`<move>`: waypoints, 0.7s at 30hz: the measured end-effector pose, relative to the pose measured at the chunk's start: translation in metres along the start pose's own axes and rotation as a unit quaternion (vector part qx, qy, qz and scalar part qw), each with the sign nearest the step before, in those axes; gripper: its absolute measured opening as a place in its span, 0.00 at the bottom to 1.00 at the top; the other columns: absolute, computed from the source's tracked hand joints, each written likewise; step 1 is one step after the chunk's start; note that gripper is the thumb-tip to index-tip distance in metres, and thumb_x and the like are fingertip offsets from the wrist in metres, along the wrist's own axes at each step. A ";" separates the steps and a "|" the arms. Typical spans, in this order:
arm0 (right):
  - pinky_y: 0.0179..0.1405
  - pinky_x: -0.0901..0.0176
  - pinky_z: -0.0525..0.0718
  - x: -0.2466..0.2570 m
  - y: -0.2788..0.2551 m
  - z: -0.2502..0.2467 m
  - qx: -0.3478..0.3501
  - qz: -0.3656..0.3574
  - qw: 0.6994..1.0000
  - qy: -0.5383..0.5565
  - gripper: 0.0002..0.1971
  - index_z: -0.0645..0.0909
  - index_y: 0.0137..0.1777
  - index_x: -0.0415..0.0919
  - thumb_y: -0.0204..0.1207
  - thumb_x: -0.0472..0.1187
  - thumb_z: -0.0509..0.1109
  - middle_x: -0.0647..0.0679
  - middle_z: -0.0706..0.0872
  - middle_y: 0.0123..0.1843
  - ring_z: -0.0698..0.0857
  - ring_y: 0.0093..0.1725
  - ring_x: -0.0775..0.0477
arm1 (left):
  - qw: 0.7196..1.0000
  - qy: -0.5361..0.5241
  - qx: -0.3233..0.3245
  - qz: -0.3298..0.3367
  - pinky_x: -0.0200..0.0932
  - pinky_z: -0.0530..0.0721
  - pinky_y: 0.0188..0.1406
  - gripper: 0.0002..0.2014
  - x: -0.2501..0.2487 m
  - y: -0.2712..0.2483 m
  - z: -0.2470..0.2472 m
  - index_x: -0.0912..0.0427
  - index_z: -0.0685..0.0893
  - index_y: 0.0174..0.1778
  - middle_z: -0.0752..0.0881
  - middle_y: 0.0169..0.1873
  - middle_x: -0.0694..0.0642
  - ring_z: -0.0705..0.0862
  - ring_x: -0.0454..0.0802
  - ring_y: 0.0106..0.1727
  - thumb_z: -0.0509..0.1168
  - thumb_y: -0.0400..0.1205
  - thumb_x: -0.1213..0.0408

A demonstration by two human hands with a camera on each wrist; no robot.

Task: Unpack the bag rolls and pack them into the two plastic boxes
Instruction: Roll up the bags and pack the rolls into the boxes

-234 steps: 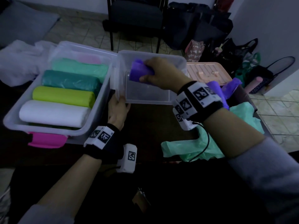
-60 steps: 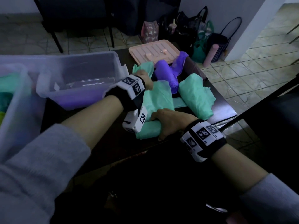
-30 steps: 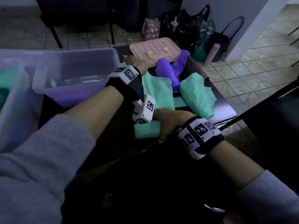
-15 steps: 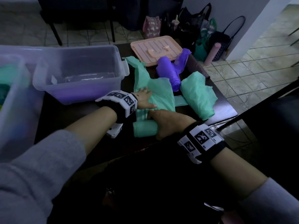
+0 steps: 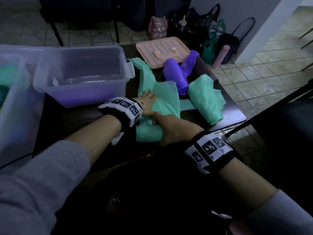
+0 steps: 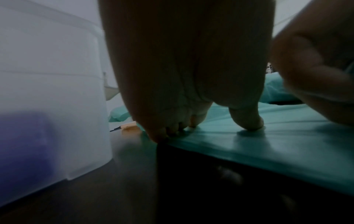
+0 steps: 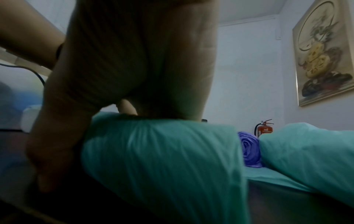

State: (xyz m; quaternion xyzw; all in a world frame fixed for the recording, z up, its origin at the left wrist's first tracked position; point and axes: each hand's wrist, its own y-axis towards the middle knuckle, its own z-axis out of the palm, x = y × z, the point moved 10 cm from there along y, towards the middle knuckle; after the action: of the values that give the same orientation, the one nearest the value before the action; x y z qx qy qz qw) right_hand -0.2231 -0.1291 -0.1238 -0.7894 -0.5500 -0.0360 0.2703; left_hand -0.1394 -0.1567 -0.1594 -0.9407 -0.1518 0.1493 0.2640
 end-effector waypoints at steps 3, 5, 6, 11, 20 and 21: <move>0.45 0.62 0.72 0.000 0.000 -0.001 -0.016 -0.011 1.000 0.006 0.33 0.71 0.62 0.40 0.59 0.42 0.82 0.45 0.77 0.54 0.79 0.53 0.45 | 1.000 -0.019 -0.012 0.004 0.48 0.41 0.80 0.42 0.000 -0.002 -0.002 0.61 0.38 0.82 0.36 0.81 0.62 0.37 0.56 0.83 0.57 0.83 0.47; 0.54 0.58 0.75 -0.001 -0.001 -0.005 -0.029 -0.012 0.999 -0.009 0.35 0.73 0.66 0.42 0.59 0.46 0.82 0.45 0.74 0.58 0.75 0.57 0.46 | 0.999 -0.030 -0.019 0.009 0.48 0.42 0.80 0.42 -0.002 -0.004 -0.005 0.61 0.39 0.82 0.37 0.82 0.62 0.38 0.55 0.83 0.59 0.83 0.48; 0.58 0.55 0.75 -0.003 -0.001 -0.007 -0.031 -0.007 0.999 -0.031 0.36 0.74 0.68 0.45 0.59 0.50 0.82 0.45 0.74 0.59 0.73 0.60 0.46 | 0.999 -0.034 -0.025 0.012 0.48 0.43 0.80 0.42 -0.002 -0.006 -0.007 0.61 0.40 0.82 0.38 0.82 0.62 0.39 0.55 0.83 0.59 0.83 0.49; 0.60 0.58 0.76 -0.014 -0.003 -0.016 -0.045 0.023 0.998 0.042 0.37 0.75 0.69 0.47 0.58 0.49 0.84 0.46 0.82 0.61 0.80 0.61 0.46 | 0.993 -0.061 -0.104 -0.002 0.56 0.51 0.81 0.39 0.004 -0.020 -0.027 0.60 0.51 0.83 0.47 0.83 0.59 0.48 0.53 0.84 0.62 0.81 0.48; 0.53 0.66 0.71 -0.028 0.003 -0.025 -0.002 0.032 0.996 0.088 0.25 0.80 0.67 0.45 0.71 0.53 0.75 0.50 0.83 0.61 0.79 0.57 0.54 | 0.971 -0.174 -0.160 0.035 0.29 0.76 0.48 0.12 -0.017 -0.086 -0.043 0.55 0.90 0.53 0.91 0.49 0.50 0.85 0.38 0.47 0.74 0.74 0.60; 0.56 0.64 0.73 -0.028 0.005 -0.024 0.010 0.032 0.995 0.092 0.24 0.81 0.67 0.46 0.72 0.53 0.74 0.51 0.83 0.60 0.80 0.57 0.54 | 0.972 -0.174 -0.152 0.034 0.28 0.75 0.50 0.15 -0.017 -0.088 -0.040 0.55 0.89 0.56 0.90 0.51 0.51 0.85 0.39 0.52 0.75 0.73 0.60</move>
State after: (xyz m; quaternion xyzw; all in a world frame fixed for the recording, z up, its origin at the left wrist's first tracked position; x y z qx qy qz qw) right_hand -0.2241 -0.1658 -0.1152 -0.7972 -0.4977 -0.0945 0.3283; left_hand -0.1582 -0.1094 -0.0758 -0.9339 -0.1841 0.2950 0.0825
